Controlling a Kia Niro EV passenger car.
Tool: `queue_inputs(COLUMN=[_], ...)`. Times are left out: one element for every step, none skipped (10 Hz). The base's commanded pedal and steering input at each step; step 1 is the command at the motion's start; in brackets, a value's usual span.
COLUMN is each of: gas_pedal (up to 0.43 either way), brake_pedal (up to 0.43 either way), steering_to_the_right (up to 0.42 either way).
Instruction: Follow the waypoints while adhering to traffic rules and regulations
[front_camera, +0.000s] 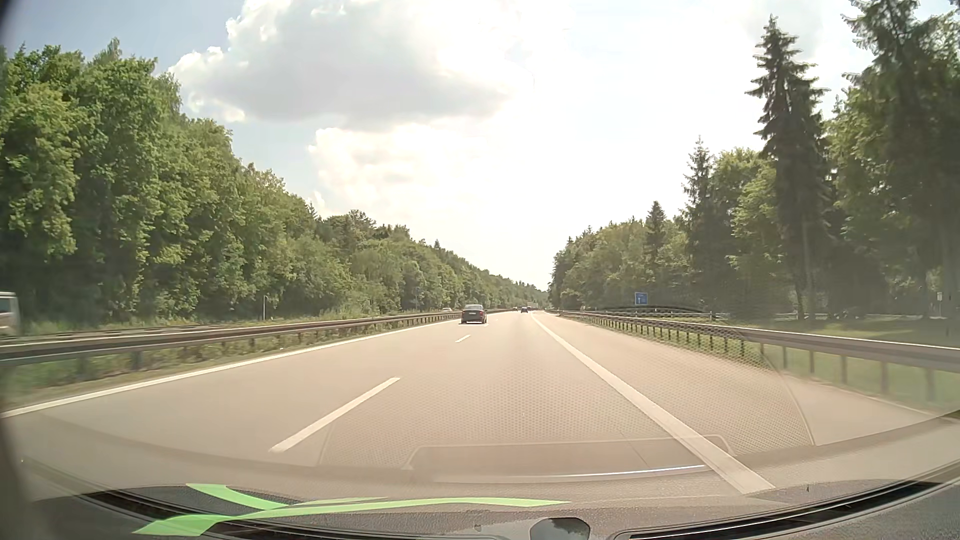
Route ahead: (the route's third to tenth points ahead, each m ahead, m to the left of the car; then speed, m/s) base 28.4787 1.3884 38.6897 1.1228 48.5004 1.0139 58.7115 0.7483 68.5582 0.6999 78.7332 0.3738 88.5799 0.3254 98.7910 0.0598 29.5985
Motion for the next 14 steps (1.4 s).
queue_inputs(gas_pedal=[0.390, 0.390, 0.390, 0.390, 0.390, 0.390, 0.390, 0.390, 0.390, 0.390, 0.390, 0.390, 0.390, 0.390], brake_pedal=[0.000, 0.000, 0.000, 0.000, 0.000, 0.000, 0.000, 0.000, 0.000, 0.000, 0.000, 0.000, 0.000, 0.000], steering_to_the_right=[-0.003, -0.003, -0.003, -0.003, -0.004, -0.003, -0.003, -0.003, -0.003, -0.003, -0.003, -0.003, -0.003, -0.003])
